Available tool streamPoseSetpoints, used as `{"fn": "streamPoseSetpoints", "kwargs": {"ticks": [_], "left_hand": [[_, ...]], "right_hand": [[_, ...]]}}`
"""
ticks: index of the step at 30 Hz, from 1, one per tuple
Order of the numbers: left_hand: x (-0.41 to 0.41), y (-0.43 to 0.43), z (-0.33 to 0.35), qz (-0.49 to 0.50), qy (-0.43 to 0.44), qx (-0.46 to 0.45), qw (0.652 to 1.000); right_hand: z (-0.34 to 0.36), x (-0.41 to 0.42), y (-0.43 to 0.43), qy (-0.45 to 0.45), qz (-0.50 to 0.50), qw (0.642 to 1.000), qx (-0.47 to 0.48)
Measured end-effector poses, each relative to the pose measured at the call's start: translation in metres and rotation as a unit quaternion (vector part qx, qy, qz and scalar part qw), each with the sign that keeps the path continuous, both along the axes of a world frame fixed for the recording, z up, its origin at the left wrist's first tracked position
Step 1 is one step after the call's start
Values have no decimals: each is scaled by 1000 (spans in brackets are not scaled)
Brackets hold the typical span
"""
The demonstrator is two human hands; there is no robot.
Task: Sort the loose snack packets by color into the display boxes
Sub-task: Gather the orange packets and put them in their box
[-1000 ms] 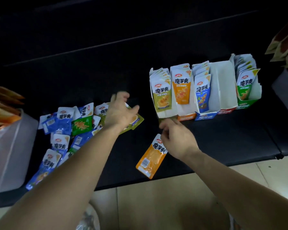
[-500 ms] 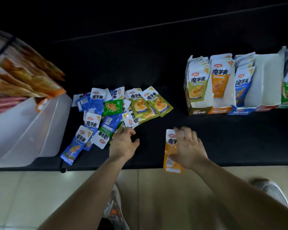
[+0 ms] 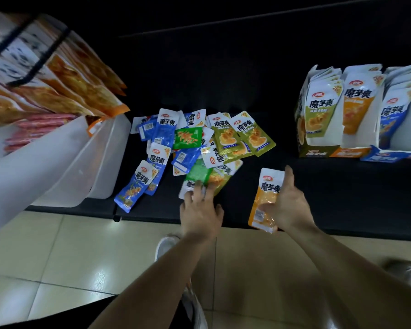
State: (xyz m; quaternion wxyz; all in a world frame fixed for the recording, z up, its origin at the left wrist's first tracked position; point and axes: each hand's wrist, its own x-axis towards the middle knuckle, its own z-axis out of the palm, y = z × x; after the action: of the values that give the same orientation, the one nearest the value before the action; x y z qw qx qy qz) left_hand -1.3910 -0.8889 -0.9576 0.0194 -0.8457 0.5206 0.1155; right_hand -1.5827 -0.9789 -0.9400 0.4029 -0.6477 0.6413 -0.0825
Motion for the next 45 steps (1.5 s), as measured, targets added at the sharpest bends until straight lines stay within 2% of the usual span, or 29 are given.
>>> {"fn": "streamPoseSetpoints", "kwargs": {"ticks": [3,5,6,8,10,12,15,17,20,23,26,27,30,32,35,37,39,41,42,44,45], "left_hand": [[-15,6,0,-80,32,2,996],[-14,5,3,-133,54,-42,989],[-9,2,4,-141,52,-74,986],[8,-10,7,-99,39,-109,988],[31,-26,9,-19,37,-75,996],[57,-43,7,20,30,-6,999],[81,-59,2,11,56,79,995],[80,-55,0,-31,74,81,993],[67,-41,-3,-126,83,36,988],[68,-47,4,-117,126,-81,982],[78,-71,7,-97,30,-147,984],[81,-80,8,-74,26,-126,989],[89,-99,1,-18,58,15,998],[83,-94,-5,-43,59,59,996],[63,-70,-10,-88,65,69,992],[53,-56,-13,-112,60,71,989],[55,-45,-13,-123,70,29,990],[66,-38,-6,-107,84,-59,989],[73,-37,-4,-97,61,-90,989],[87,-40,-3,-83,2,-93,992],[92,-43,-4,-73,-4,-61,995]], "right_hand": [[3,-5,1,-7,-29,999,-38],[5,-8,-1,-29,-47,998,-44],[6,-8,-3,-36,-48,997,-44],[10,-6,-5,-42,-40,997,-42],[13,-2,-4,-59,-30,997,-27],[13,6,-4,-86,-11,996,10],[14,27,-1,-111,59,991,39],[12,41,-1,-85,127,988,12],[8,49,-3,-19,208,978,-26],[5,35,-11,41,195,977,-72],[4,15,-20,66,162,982,-77],[5,12,-22,73,160,981,-77],[10,16,-27,96,147,979,-101],[15,26,-31,50,112,985,-119],[19,46,-41,-119,37,992,-18],[15,58,-45,-150,86,985,29],[6,65,-44,-107,156,981,40],[-1,63,-42,-47,178,983,28],[-4,60,-42,-31,173,984,16],[-2,50,-43,-18,165,986,-13],[-1,44,-45,-12,157,987,-29]]}}
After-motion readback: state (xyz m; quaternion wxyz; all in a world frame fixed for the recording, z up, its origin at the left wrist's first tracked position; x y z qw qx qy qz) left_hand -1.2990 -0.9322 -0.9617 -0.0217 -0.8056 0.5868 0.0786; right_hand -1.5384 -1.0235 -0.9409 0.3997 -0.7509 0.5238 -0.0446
